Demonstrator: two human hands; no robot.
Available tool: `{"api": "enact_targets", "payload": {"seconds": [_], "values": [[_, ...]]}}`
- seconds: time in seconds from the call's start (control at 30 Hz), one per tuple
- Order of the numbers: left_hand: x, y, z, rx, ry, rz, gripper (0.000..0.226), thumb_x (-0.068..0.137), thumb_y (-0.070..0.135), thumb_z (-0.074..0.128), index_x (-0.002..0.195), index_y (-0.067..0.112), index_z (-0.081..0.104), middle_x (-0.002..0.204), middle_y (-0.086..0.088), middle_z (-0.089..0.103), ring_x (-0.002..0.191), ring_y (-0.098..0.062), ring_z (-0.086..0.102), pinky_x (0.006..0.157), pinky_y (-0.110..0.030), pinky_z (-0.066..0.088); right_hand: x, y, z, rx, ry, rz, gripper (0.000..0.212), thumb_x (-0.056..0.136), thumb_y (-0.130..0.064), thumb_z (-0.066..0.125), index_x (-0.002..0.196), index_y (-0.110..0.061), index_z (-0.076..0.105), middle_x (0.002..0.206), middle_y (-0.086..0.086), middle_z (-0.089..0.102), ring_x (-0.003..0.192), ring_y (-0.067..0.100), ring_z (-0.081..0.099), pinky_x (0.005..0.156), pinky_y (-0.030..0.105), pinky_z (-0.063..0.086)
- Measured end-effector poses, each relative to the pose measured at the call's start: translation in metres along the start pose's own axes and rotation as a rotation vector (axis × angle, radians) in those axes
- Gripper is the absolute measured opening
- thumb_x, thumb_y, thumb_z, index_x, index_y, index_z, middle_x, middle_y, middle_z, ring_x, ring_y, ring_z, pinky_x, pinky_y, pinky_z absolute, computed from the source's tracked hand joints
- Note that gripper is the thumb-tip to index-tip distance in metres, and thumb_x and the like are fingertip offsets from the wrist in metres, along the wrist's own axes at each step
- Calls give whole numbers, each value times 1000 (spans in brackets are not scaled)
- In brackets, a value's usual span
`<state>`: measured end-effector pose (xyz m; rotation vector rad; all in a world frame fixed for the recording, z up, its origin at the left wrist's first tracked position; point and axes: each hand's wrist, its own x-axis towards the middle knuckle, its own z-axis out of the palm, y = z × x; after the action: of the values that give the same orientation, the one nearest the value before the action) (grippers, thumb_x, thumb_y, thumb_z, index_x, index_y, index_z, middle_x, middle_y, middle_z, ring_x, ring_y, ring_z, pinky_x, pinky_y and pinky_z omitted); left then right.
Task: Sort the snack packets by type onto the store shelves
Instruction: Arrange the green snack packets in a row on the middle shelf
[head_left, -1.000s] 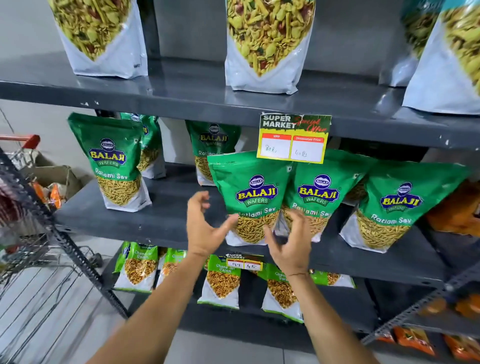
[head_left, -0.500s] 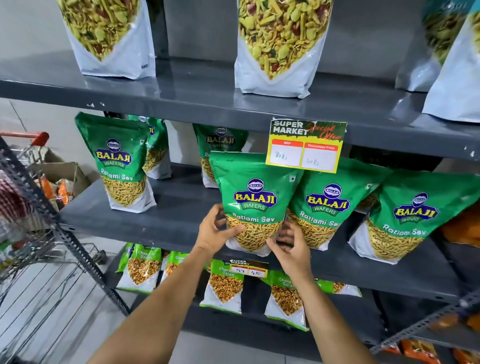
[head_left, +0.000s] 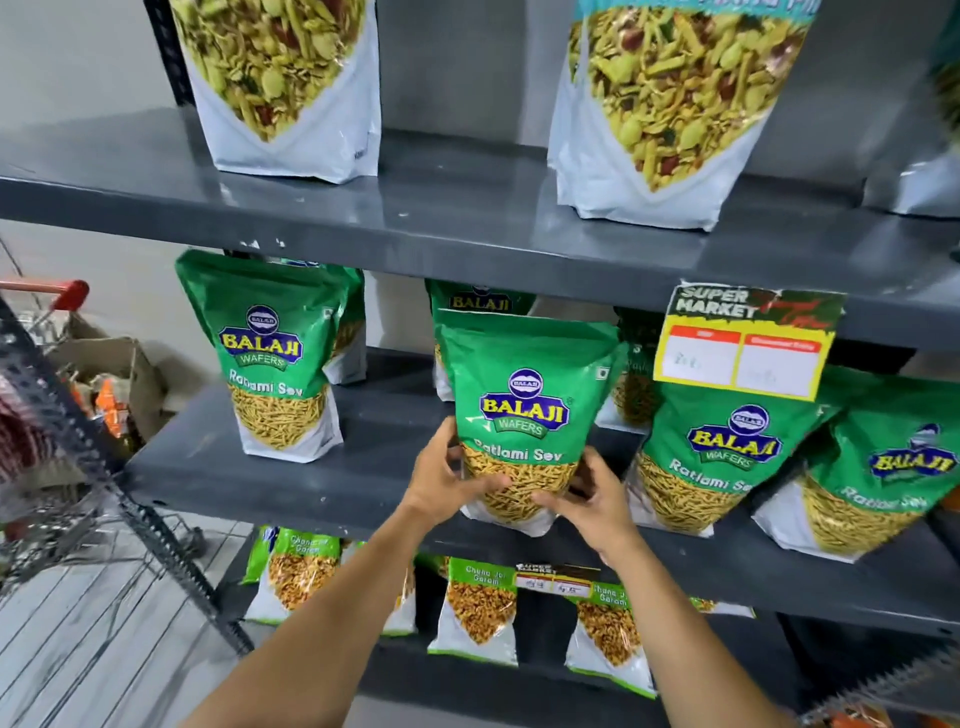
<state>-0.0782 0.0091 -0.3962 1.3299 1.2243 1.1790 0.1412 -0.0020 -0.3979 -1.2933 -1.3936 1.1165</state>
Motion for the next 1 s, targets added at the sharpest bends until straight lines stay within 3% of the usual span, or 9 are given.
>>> {"api": "enact_targets", "payload": {"seconds": [0.07,0.13,0.3,0.43,0.6,0.8,1.0], "values": [[2,2,-16,26,20,23,68,54,18,95,107,36,57,100,18,74,96,-9,69,80,-37,61,8,-4,11,-6,-34,-10,63,56,-15,88,108,-32,57,106,-6,71,97,8,68,89,38,57],[5,1,-36,40,36,38,74,48,31,97,110,38,57,106,12,74,101,-15,69,82,-39,61,16,-6,29,-13,-59,-11,63,60,-11,89,108,-35,56,108,-3,71,100,8,67,92,41,56],[18,-2,-73,78,30,59,89,47,44,95,123,24,53,119,-1,70,112,-20,67,93,-41,57,34,-6,66,-15,-92,-25,65,64,-21,88,111,-48,52,116,-4,68,109,10,65,95,38,54],[26,-4,-81,98,12,61,87,49,44,94,123,24,52,121,1,70,114,-17,66,96,-44,55,40,-7,73,-32,-94,-18,68,60,-32,87,114,-50,50,119,-6,66,112,11,63,96,37,53],[29,-5,-80,128,13,74,84,51,37,94,122,24,51,120,3,69,112,-13,65,96,-41,55,46,-10,67,-70,-107,-9,70,65,-12,87,120,-34,50,119,-4,66,112,14,64,95,33,53],[28,-15,-93,165,-41,49,92,47,37,95,123,22,46,126,2,64,117,-13,61,100,-39,52,45,-15,66,-110,-111,6,88,55,-27,93,128,-30,44,126,-8,62,116,5,59,97,29,50],[27,-24,-86,209,4,59,70,60,18,93,117,18,52,114,0,68,107,-18,67,95,-39,55,48,-13,66,-65,-101,25,71,64,2,84,117,-34,51,115,-5,65,102,1,65,82,20,55]]}}
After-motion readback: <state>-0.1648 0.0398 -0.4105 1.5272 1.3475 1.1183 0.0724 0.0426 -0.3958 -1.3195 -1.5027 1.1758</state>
